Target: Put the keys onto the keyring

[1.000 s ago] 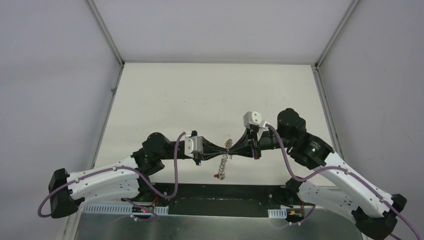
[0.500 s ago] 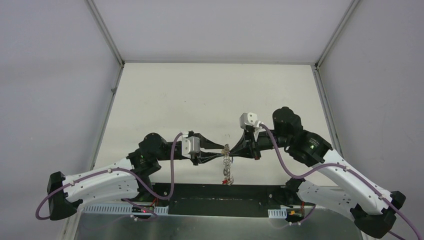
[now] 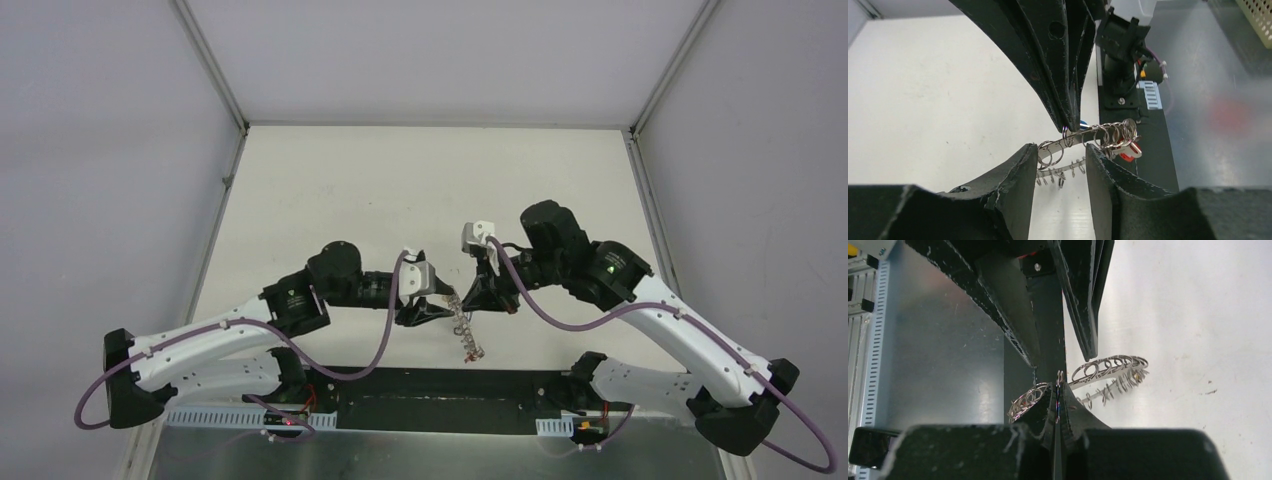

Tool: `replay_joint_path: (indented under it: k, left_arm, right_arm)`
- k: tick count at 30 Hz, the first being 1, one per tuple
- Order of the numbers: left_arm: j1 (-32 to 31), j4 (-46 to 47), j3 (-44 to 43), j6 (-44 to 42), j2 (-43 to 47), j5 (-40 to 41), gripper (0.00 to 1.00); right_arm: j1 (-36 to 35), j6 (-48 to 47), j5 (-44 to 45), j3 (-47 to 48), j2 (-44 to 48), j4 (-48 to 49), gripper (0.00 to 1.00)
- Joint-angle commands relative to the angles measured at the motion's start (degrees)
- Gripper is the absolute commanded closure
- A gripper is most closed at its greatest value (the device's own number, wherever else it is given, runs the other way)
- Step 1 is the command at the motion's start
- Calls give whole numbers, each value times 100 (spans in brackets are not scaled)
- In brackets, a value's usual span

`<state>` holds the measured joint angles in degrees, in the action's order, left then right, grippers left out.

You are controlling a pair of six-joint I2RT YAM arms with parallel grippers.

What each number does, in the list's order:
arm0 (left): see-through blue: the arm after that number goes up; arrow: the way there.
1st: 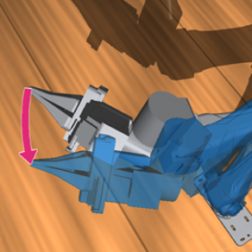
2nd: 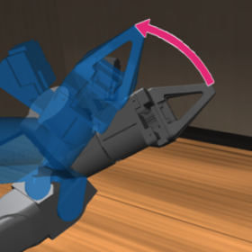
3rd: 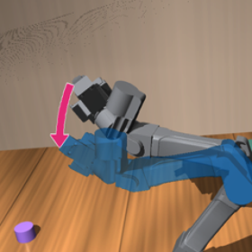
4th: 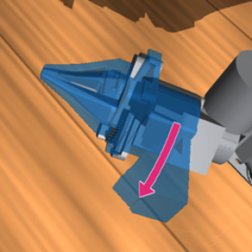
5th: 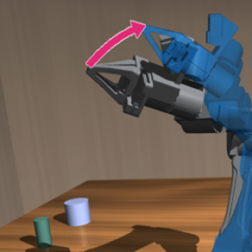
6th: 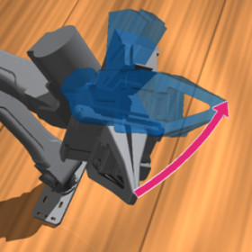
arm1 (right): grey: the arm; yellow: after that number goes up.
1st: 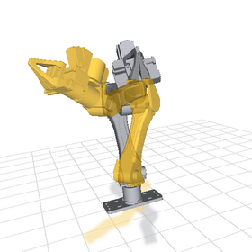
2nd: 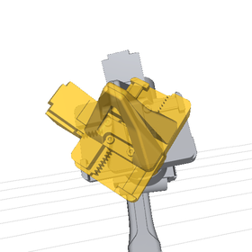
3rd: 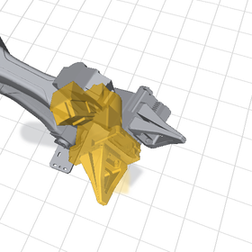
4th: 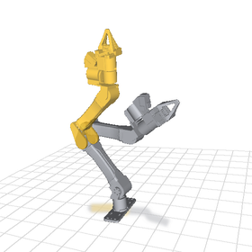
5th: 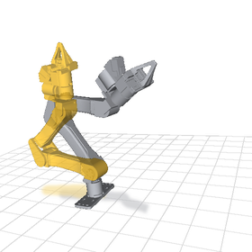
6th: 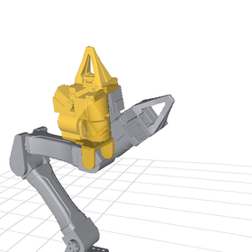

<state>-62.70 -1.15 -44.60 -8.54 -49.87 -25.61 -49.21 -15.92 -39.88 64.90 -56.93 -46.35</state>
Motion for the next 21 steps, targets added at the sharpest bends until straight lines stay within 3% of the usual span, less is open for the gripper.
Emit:
replay_joint_path:
  k: [1,6,21]
  left_arm:
    - [-64,-360,-325,53,-327,-289,61]
    - [-59,-275,-392,98,-635,-602,74]
    - [-62,318,-376,360,-799,-542,75]
  right_arm:
    - [17,-203,123,338,-63,-245,100]
    - [17,-162,130,306,-57,-177,100]
    - [17,-51,44,190,-29,-45,100]
